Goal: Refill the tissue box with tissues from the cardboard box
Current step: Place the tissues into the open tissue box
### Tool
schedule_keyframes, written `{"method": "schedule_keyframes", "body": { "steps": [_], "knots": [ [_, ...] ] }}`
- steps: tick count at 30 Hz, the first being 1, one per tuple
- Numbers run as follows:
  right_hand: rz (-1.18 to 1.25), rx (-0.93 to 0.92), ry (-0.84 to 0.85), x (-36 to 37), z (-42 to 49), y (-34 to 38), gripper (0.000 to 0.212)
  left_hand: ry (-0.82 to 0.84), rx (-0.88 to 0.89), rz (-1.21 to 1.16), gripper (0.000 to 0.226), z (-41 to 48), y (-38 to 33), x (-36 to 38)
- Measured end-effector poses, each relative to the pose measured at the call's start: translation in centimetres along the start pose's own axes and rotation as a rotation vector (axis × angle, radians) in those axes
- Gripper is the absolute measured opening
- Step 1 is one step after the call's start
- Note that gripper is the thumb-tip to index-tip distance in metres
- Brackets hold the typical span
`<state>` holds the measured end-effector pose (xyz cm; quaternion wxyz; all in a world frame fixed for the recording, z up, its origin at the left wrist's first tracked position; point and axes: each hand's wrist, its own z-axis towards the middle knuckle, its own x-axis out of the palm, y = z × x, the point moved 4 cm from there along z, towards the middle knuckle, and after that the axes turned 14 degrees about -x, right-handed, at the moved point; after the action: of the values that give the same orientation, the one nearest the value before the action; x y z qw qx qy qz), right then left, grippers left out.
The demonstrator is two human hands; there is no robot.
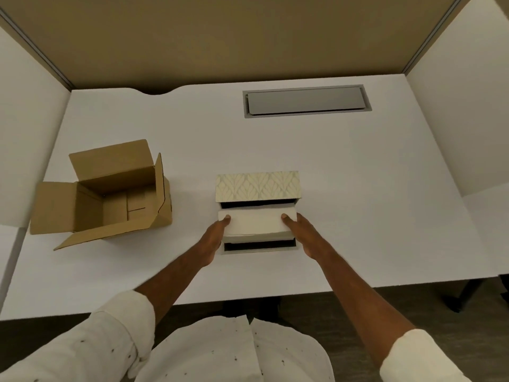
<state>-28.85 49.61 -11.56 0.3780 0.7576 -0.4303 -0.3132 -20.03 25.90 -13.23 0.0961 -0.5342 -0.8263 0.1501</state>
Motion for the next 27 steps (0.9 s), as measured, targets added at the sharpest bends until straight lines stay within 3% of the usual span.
{"method": "schedule_keyframes", "body": {
  "steps": [9,21,27],
  "knots": [
    [0.024,0.006,-0.056,0.5,0.5,-0.4,0.057,-0.041,0.046,-0.019,0.049,-0.5,0.3,0.4],
    [0.078,0.009,-0.002,0.0,-0.1,-0.6,0.059,-0.080,0.121,0.116,0.064,-1.1,0.3,0.3],
    [0.066,0.034,-0.087,0.0,-0.1,-0.9,0.066,-0.047,0.197,0.224,0.062,-1.9,0.6,1.3]
  ]
}}
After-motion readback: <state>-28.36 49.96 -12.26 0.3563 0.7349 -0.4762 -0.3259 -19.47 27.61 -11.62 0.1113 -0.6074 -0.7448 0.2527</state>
